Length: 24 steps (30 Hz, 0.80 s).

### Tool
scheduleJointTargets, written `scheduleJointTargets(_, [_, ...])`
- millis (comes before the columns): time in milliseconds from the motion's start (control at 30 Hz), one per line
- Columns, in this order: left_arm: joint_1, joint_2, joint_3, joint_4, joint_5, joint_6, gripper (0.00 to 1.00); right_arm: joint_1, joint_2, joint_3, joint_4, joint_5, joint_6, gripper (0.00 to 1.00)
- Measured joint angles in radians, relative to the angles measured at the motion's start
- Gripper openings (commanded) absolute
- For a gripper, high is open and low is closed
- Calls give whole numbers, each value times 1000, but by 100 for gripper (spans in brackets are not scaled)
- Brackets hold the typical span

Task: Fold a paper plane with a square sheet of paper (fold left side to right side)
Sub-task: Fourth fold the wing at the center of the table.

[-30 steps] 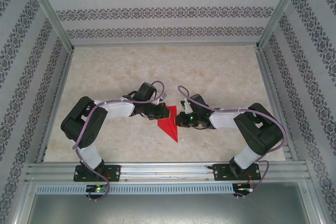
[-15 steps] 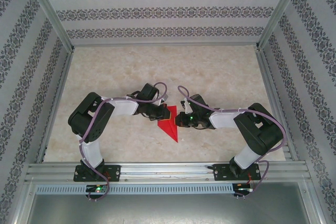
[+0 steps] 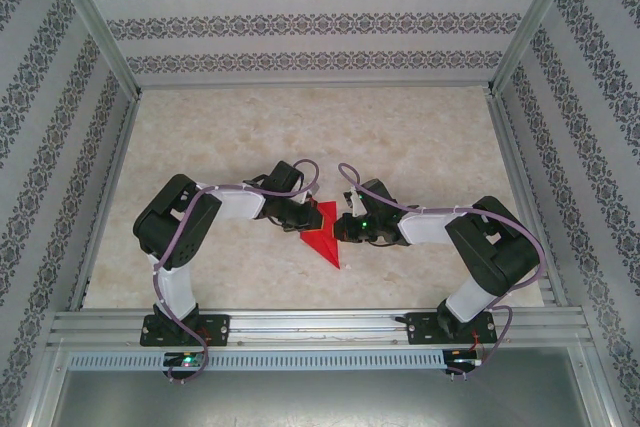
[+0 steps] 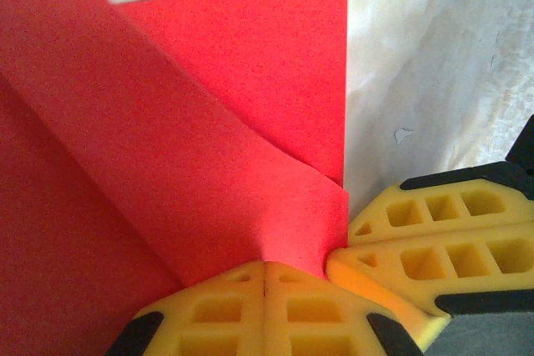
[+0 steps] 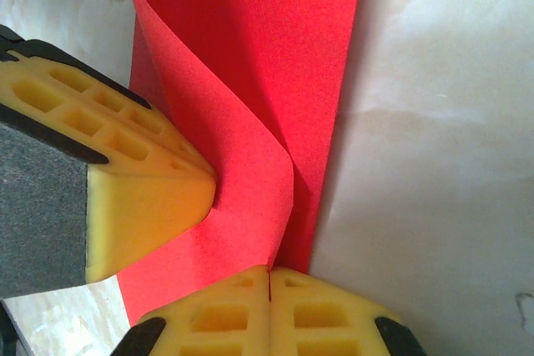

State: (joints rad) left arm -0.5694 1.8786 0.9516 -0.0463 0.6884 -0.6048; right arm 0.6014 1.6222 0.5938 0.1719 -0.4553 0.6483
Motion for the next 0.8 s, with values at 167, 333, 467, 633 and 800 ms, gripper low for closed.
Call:
scheduleJointTargets(167, [0, 0, 0, 0, -1, 3, 0, 6, -8, 1, -8, 14, 0, 1])
scheduleJointTargets(333, [0, 0, 0, -1, -1, 3, 0, 5, -10, 20, -43, 16, 0, 10])
scheduleJointTargets(467, [0, 0, 0, -1, -1, 3, 0, 3, -33, 35, -81, 14, -1, 17])
scheduleJointTargets(633, [0, 0, 0, -1, -2, 3, 0, -16, -115, 43, -122, 14, -3, 26])
scheduleJointTargets(800, [0, 0, 0, -1, -2, 3, 0, -24, -222, 35, -161, 9, 0, 23])
